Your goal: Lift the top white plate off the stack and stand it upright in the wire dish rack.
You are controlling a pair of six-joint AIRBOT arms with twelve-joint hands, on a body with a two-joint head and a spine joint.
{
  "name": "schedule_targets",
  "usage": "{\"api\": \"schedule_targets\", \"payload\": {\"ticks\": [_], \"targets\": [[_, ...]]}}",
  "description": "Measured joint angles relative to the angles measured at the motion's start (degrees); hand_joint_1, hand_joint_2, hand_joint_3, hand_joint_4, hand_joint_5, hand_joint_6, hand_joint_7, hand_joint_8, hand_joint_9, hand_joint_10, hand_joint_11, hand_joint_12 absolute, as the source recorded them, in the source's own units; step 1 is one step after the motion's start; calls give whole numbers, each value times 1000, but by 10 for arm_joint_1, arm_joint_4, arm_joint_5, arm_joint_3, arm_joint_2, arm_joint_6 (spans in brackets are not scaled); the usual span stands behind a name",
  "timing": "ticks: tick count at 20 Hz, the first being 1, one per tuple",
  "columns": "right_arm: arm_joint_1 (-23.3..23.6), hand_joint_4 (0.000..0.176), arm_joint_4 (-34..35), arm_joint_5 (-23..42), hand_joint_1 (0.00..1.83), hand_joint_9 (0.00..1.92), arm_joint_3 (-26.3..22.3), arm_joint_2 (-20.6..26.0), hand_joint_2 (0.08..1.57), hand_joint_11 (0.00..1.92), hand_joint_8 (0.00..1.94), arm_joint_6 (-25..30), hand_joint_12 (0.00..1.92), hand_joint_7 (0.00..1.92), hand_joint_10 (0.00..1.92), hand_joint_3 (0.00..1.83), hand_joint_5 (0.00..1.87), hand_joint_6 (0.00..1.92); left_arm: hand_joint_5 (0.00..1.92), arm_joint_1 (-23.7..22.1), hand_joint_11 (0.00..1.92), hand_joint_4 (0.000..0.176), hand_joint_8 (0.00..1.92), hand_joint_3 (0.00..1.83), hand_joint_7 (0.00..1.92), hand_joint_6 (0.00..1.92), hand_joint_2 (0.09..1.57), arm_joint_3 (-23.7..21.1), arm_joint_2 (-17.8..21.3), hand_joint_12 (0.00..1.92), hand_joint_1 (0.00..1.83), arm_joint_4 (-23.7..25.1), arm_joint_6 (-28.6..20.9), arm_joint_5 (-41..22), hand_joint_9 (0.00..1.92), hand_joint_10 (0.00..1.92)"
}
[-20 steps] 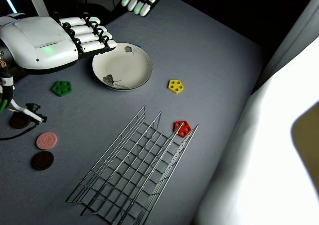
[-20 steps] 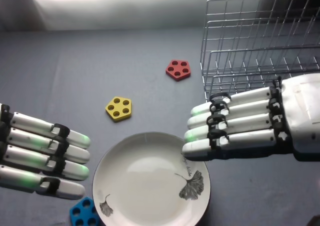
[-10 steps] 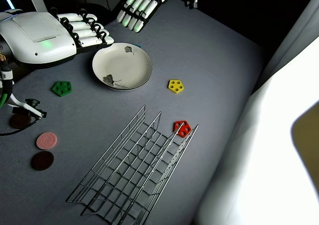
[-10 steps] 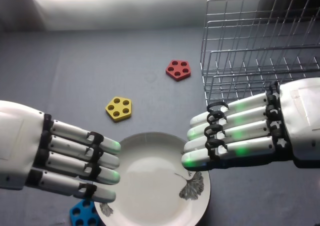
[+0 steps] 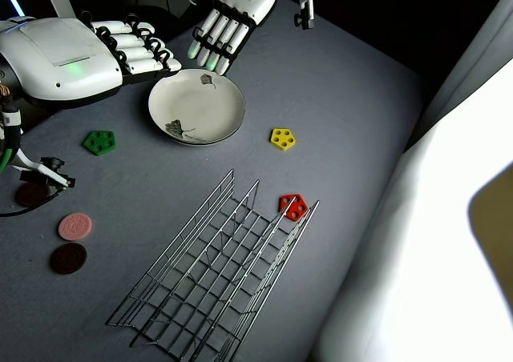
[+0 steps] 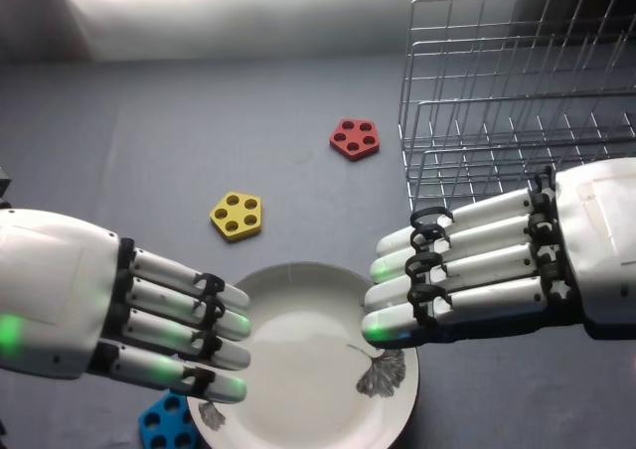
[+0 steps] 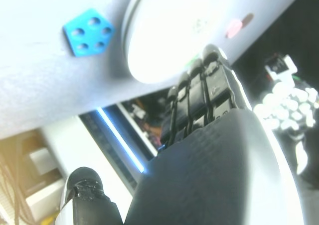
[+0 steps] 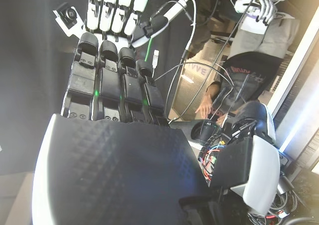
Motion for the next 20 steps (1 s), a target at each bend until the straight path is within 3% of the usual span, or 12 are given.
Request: {"api": "schedule_targets", "payload": {"ticks": [20], "targets": [[0, 0, -5, -1, 169, 177, -1, 3, 891, 209, 3, -18, 16, 158, 7, 0, 135, 5, 57, -6, 110, 0, 4, 2, 92, 4, 895, 29, -48, 10, 25, 29, 0, 38, 77, 5]]}}
